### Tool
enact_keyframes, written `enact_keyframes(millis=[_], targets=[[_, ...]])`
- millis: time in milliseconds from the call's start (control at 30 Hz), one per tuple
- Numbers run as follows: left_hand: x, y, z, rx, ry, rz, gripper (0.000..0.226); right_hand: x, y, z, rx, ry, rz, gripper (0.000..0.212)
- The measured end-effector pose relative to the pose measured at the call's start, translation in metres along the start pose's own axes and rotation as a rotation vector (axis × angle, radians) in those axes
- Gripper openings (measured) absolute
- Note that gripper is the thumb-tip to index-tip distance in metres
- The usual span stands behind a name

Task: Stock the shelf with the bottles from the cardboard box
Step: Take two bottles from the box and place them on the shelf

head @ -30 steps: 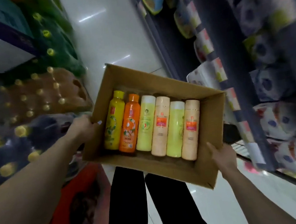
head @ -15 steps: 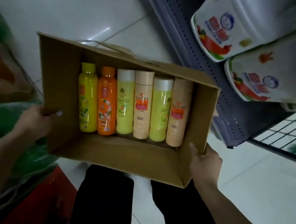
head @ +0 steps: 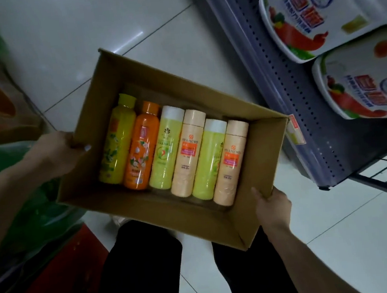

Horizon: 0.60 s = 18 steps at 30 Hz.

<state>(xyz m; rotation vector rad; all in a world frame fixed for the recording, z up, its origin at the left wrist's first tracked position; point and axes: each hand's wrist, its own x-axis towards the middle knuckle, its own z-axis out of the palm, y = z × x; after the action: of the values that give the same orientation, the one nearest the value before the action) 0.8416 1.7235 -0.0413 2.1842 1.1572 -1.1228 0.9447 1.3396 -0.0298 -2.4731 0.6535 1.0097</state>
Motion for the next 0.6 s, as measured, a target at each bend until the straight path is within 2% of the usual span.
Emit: enact_keyframes(millis=[100, 233, 333, 367, 433, 467, 533, 600], targets=[[-0.022, 0.019, 0.002, -0.081, -0.055, -0.048, 0.02, 0.011, 0.0, 0.003, 0.004, 0.008, 0.02, 0.031], [-0.029, 0.02, 0.007, -0.13, -0.03, -0.1, 0.033, 0.011, 0.0, 0.009, -0.048, -0.014, 0.001, 0.03], [-0.03, 0.026, 0.006, -0.12, -0.103, -0.137, 0.047, 0.01, -0.007, 0.007, -0.062, 0.002, -0.025, 0.038], [-0.031, 0.03, 0.007, -0.128, -0.062, -0.159, 0.059, 0.007, -0.009, 0.006, -0.029, 0.076, -0.074, 0.044], [-0.048, 0.049, 0.014, -0.218, 0.211, -0.17, 0.082, -0.004, -0.017, 0.003, 0.062, 0.325, -0.264, 0.049], [-0.062, 0.065, 0.017, -0.293, 0.351, -0.133, 0.085, -0.01, -0.022, 0.003, 0.107, 0.387, -0.353, 0.047], [-0.085, 0.104, 0.028, -0.4, 0.445, 0.004, 0.079, -0.016, -0.029, 0.009, 0.151, 0.279, -0.43, 0.042], [-0.088, 0.137, 0.051, -0.358, 0.322, 0.234, 0.07, -0.009, -0.034, 0.023, 0.129, 0.023, -0.327, 0.043]])
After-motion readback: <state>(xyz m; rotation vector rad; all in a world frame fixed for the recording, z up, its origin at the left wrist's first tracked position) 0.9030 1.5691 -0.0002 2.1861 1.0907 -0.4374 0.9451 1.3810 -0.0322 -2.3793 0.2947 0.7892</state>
